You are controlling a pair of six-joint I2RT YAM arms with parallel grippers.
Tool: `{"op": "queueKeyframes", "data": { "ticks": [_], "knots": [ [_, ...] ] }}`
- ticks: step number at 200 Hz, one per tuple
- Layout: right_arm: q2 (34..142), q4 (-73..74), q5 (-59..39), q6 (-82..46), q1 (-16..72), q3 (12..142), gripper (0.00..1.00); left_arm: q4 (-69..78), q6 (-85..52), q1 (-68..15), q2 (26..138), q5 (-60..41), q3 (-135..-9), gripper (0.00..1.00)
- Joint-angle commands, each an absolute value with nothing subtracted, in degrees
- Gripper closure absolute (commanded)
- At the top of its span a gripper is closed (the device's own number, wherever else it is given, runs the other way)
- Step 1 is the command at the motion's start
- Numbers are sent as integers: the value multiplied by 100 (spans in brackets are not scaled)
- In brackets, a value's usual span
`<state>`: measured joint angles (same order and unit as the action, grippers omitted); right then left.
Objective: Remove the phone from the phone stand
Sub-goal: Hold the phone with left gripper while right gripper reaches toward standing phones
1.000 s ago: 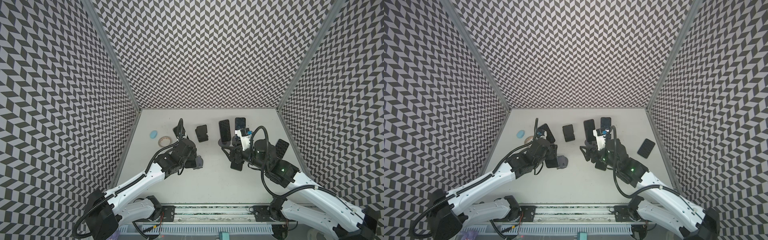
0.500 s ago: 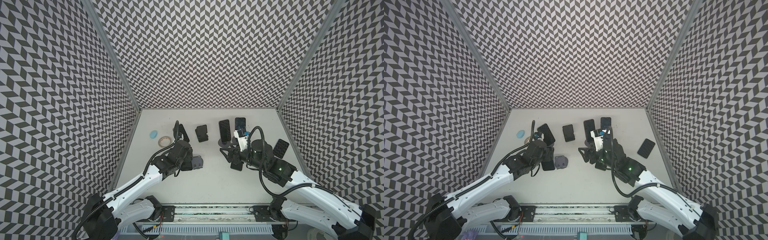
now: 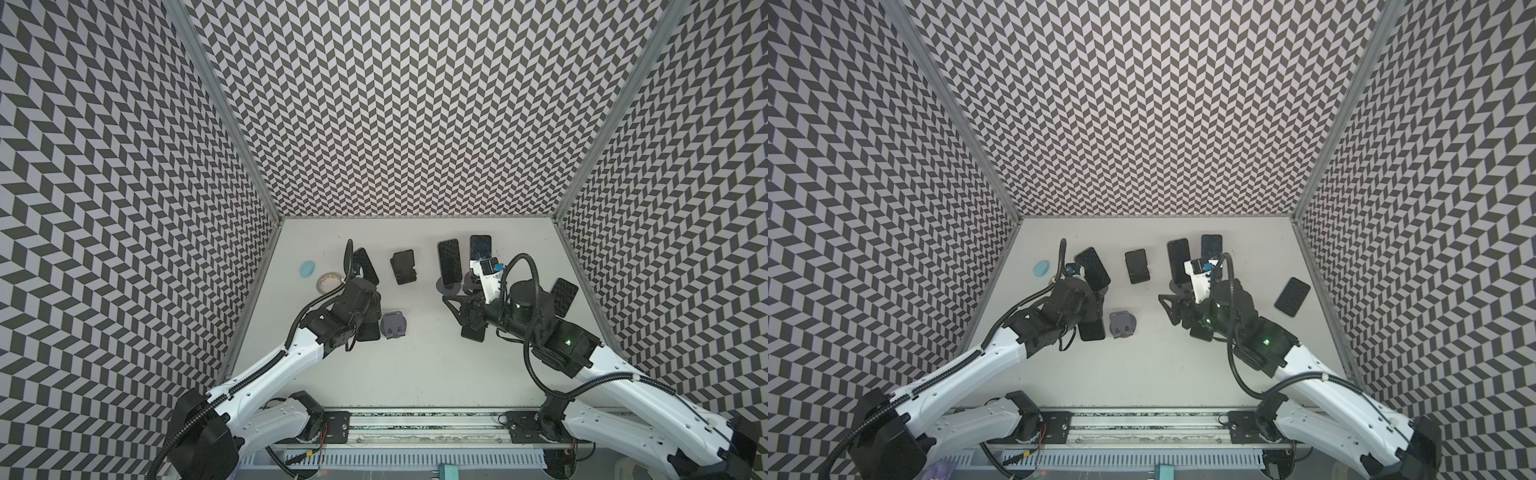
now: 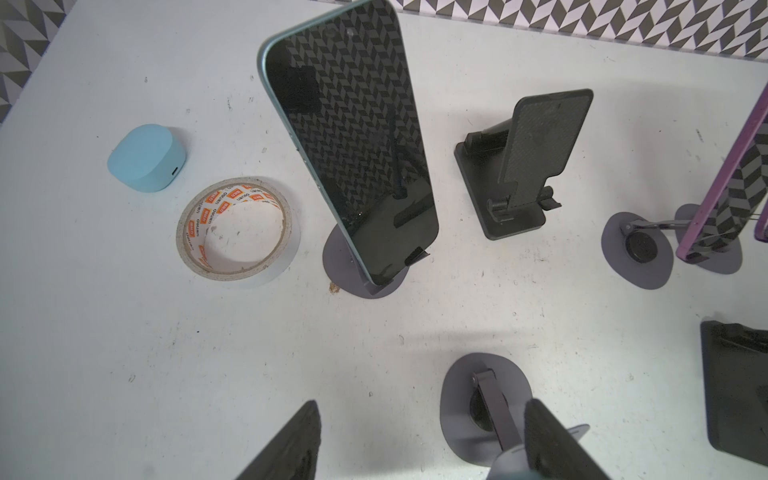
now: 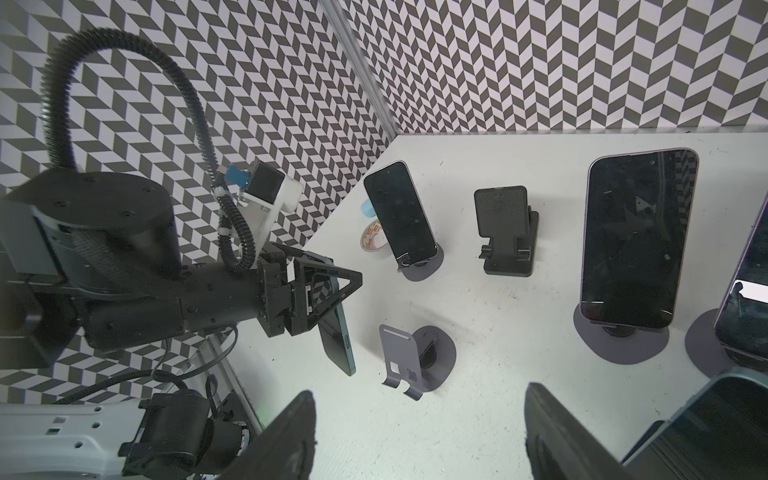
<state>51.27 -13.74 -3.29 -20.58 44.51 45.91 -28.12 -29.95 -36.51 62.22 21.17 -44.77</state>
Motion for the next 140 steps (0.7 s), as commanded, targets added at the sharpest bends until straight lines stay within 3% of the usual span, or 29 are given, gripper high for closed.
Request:
{"op": "queueKeyframes", "data": {
  "ticks": [1,140],
  "knots": [
    [5008,-1076,-364,-2038,4480,4659,24,-2810,-2839,-3545,6196,2079,-4443,62],
    [5582,-749,-479,-1862,5109,4780,25,-2989,-2277,-2929,6317,1683,-4614,62]
  ]
}}
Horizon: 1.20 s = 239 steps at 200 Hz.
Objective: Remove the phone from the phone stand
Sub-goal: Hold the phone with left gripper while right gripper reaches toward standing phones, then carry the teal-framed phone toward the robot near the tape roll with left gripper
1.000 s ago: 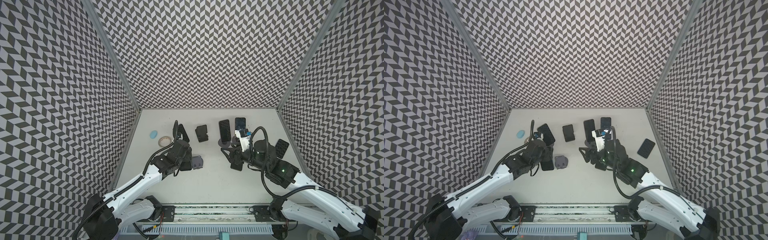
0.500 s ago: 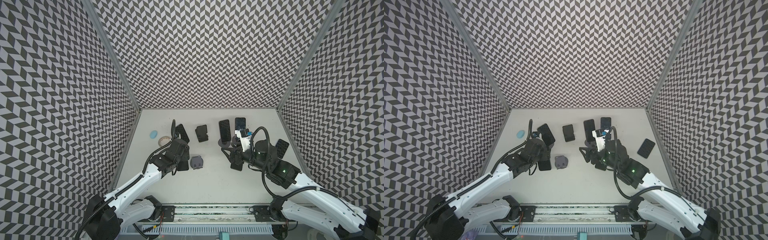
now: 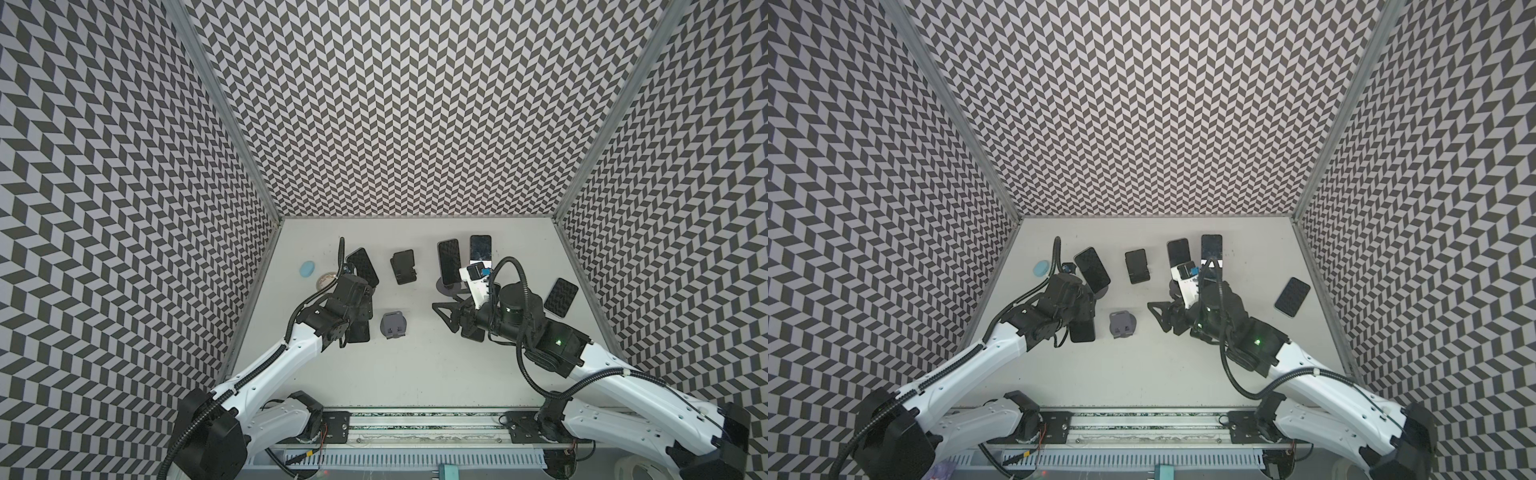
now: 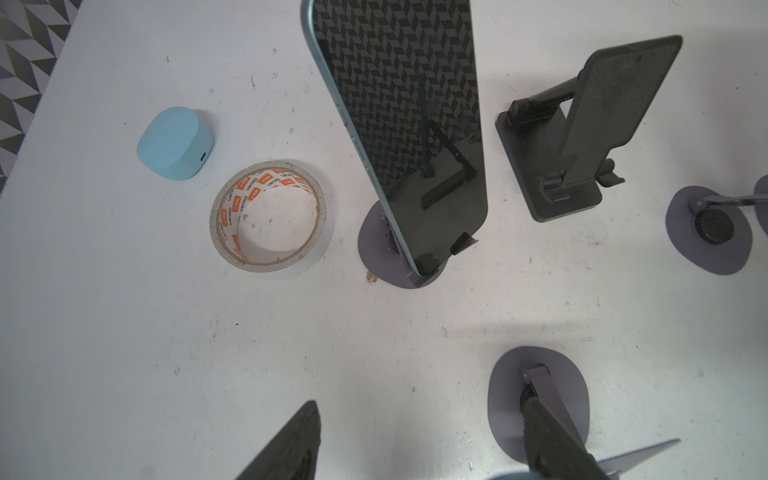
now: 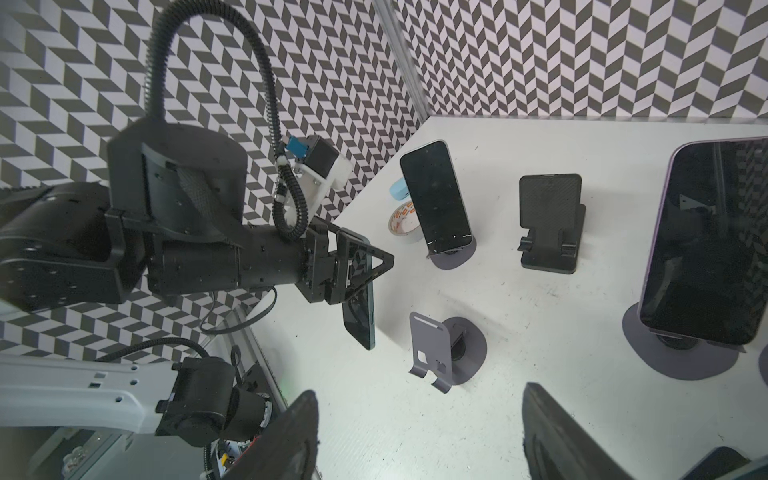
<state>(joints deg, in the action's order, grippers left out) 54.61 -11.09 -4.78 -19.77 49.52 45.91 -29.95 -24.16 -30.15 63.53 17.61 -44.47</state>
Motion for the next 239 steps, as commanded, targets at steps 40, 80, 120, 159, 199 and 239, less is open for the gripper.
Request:
{"op": "queueKeyframes", "data": {
  "ticks": [40,80,120,159,199,239],
  "knots": [
    [5773,-779,-370,-1762,5301,4856,25,-2962,-2116,-2852,6323,1547,-4562,62],
    [5783,-750,-299,-1695,5421,4879,25,-2879,-2005,-2769,6302,1286,-4472,63],
    [5921,-816,-295,-1637,5489,4930,25,-2858,-1835,-2706,6311,1175,-4452,64],
    [5968,-887,-247,-1615,5538,4983,26,-2830,-1740,-2499,6426,1136,-4456,66],
    [6062,-1040,-320,-1522,5596,5013,26,-2822,-1610,-2113,6794,879,-4534,65],
    [5950,-635,-601,-1632,5625,4907,26,-2821,-1556,-1744,6978,814,-4588,65]
  ]
}}
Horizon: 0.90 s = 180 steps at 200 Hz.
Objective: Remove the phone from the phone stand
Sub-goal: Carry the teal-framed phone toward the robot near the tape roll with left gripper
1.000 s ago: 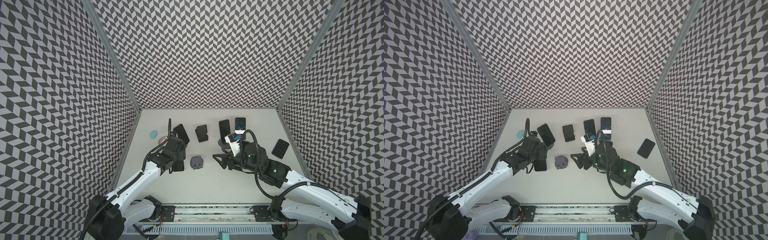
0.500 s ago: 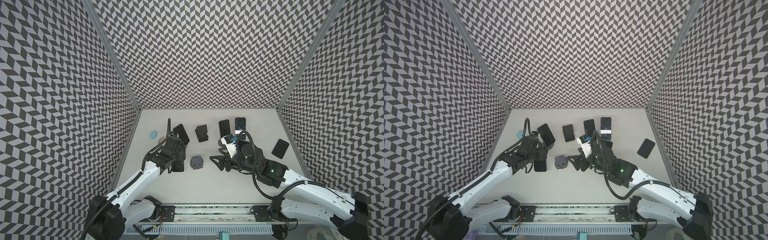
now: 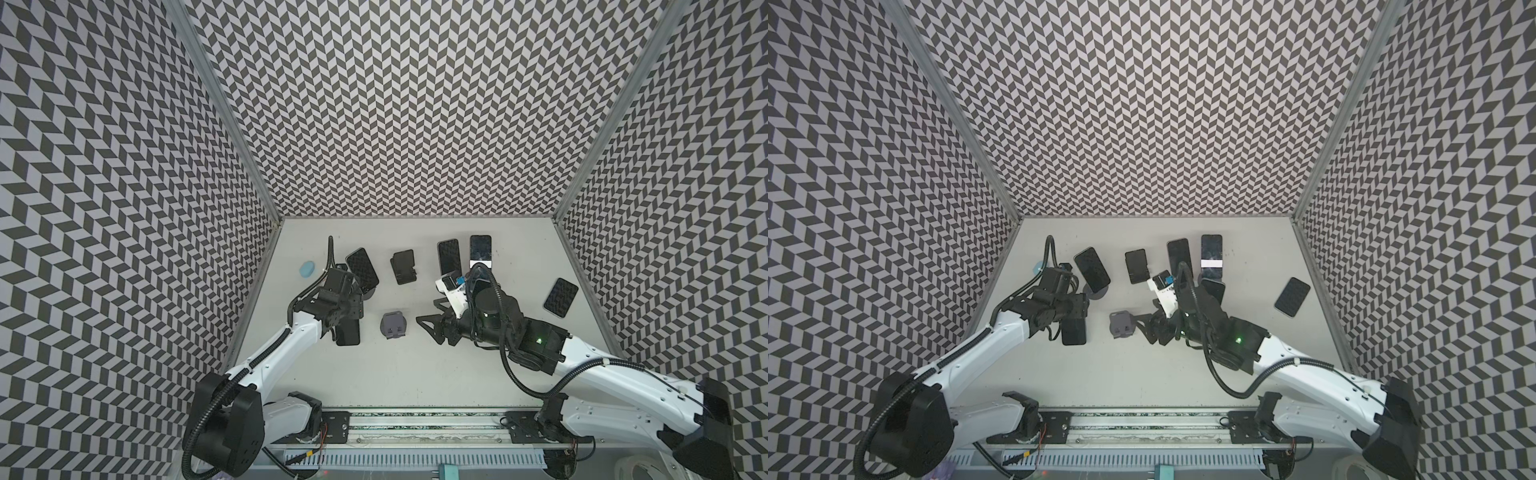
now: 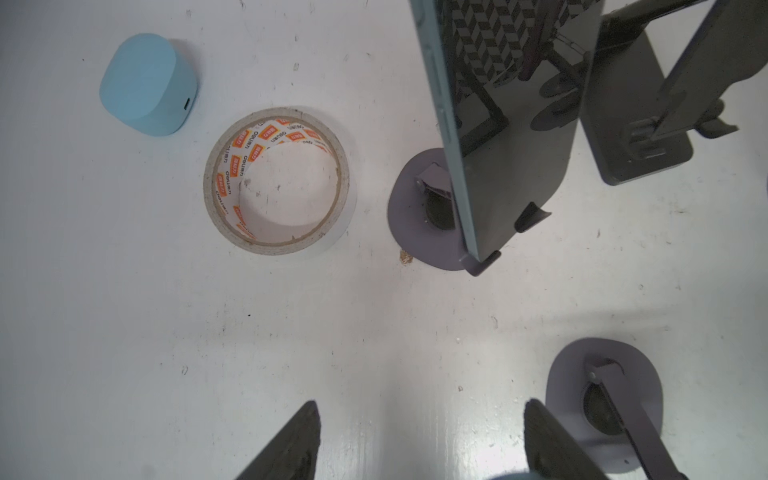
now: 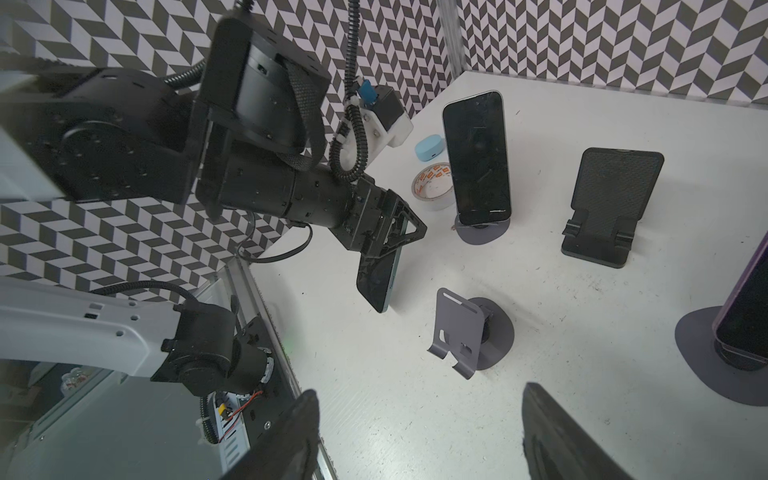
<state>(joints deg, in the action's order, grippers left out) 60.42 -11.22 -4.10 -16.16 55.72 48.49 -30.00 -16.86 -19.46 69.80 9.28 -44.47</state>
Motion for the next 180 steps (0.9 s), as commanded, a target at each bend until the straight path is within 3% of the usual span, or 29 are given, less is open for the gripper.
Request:
{"op": "queueKeyframes", "data": {
  "ticks": [1,180],
  "knots": [
    [5950,-625,-604,-1634,5625,4906,26,-2821,-1556,-1729,6978,811,-4588,65],
    [7730,-436,-782,-1966,6627,5873,27,-3167,-1550,-280,7830,349,-4890,68]
  ]
}}
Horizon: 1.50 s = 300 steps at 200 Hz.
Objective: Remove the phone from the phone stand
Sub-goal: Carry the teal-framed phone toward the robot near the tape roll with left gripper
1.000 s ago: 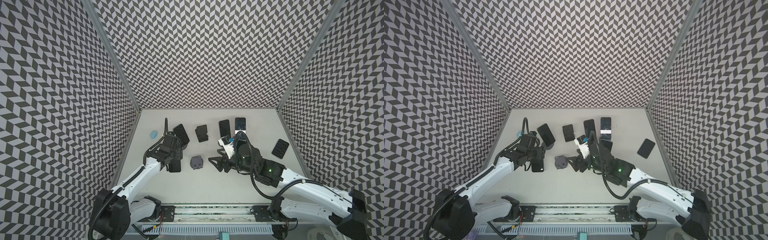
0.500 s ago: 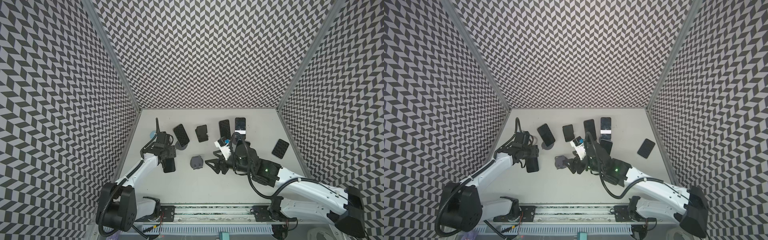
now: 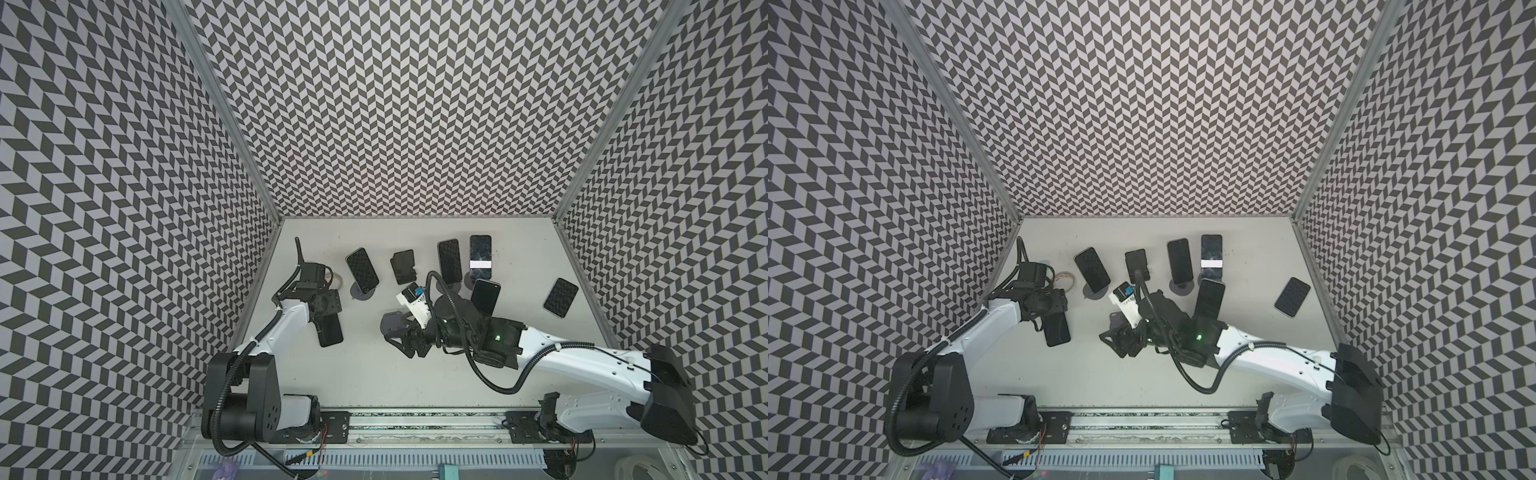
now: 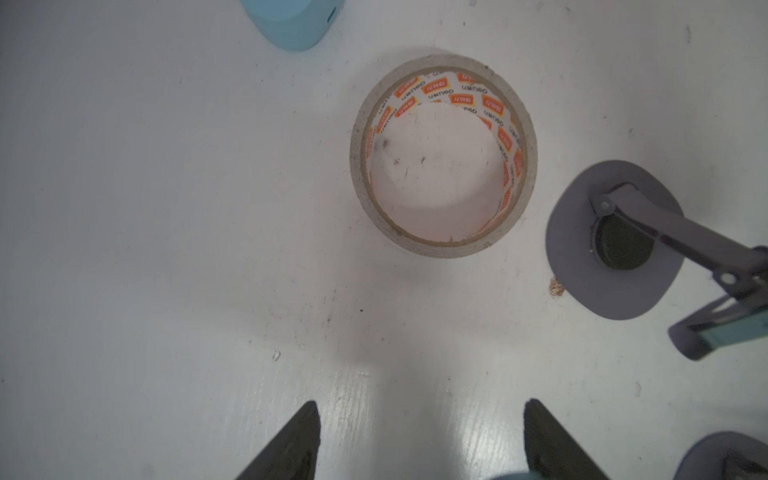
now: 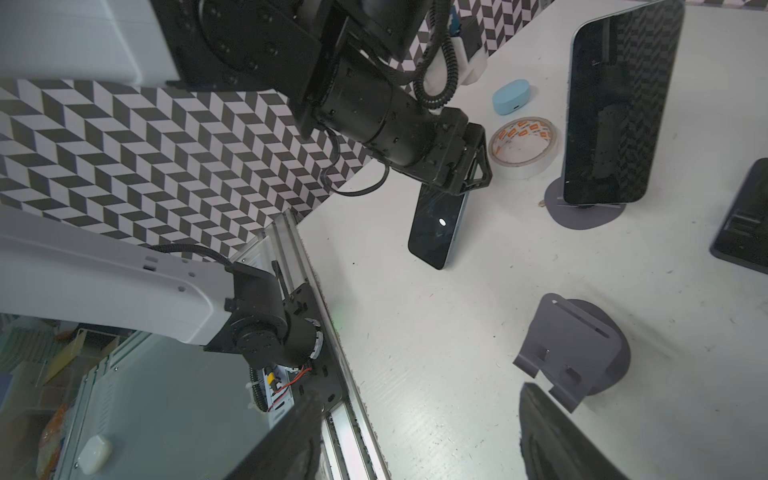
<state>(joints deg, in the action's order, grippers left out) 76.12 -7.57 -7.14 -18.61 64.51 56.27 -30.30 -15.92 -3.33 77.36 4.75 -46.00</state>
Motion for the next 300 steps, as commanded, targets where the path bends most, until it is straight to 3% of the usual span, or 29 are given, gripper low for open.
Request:
{"op": "queueKeyframes", "data": {
  "ticks": [1,98,300],
  "knots": [
    [7732,-433,-782,-1963,6640,5876,27,-3170,-1549,-281,7839,355,-4893,68],
    [7817,-451,-712,-1893,6847,5856,27,-2851,-1375,15,8686,384,-4885,67],
    [8057,-641,-184,-1940,7234,6512,28,-2637,-1525,97,9249,334,-4718,61]
  ]
}}
